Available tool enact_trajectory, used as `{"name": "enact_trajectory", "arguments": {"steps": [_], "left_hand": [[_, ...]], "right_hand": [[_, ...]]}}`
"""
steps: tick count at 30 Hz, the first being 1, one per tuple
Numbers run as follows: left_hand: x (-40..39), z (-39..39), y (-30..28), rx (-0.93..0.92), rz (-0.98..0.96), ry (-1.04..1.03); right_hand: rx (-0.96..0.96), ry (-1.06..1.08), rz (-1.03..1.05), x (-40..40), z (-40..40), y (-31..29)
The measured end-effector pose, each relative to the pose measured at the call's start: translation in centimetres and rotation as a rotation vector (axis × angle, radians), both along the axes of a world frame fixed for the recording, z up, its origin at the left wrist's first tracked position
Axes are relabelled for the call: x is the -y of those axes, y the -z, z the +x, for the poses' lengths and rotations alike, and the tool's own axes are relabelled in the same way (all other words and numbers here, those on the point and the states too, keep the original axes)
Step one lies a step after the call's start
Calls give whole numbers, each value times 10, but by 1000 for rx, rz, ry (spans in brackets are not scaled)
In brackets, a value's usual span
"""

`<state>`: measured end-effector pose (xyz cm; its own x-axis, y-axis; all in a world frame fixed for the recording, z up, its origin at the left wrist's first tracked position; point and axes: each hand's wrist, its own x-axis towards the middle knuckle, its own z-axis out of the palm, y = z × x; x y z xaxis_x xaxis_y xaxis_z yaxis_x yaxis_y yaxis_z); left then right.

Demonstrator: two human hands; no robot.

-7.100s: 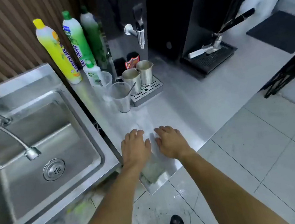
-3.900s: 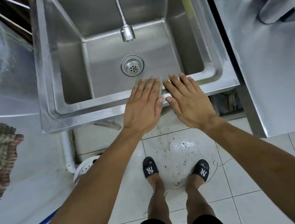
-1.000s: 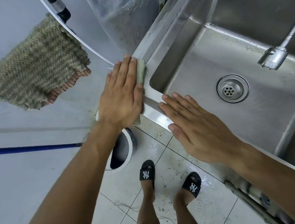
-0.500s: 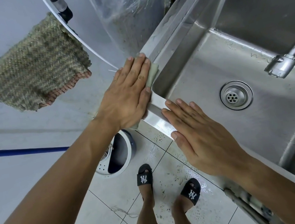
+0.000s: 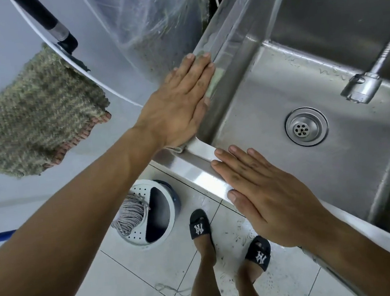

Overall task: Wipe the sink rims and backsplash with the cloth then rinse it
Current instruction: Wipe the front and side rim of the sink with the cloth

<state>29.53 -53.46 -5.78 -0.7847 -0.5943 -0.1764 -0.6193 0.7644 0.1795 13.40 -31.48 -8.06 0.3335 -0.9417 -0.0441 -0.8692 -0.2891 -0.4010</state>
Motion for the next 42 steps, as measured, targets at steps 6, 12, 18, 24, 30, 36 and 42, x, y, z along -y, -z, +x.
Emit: {"name": "enact_trajectory", "arguments": {"steps": [6, 12, 18, 24, 30, 36, 42], "left_hand": [[-52, 44, 2, -78, 7, -44], [-23, 32, 1, -55, 68, 0], [-40, 30, 1, -68, 33, -79], [-77, 36, 6, -69, -35, -191], [-43, 29, 3, -83, 48, -113], [-93, 29, 6, -84, -5, -264], [-138, 7, 12, -140, -23, -300]], "right_hand": [[6, -14, 24, 0, -2, 1], [-17, 2, 16, 2, 1, 0], [-52, -1, -4, -1, 2, -1], [-63, 4, -18, 0, 3, -1], [-114, -13, -13, 0, 3, -3], [17, 92, 0, -2, 2, -1], [-56, 125, -39, -7, 4, 0]]}}
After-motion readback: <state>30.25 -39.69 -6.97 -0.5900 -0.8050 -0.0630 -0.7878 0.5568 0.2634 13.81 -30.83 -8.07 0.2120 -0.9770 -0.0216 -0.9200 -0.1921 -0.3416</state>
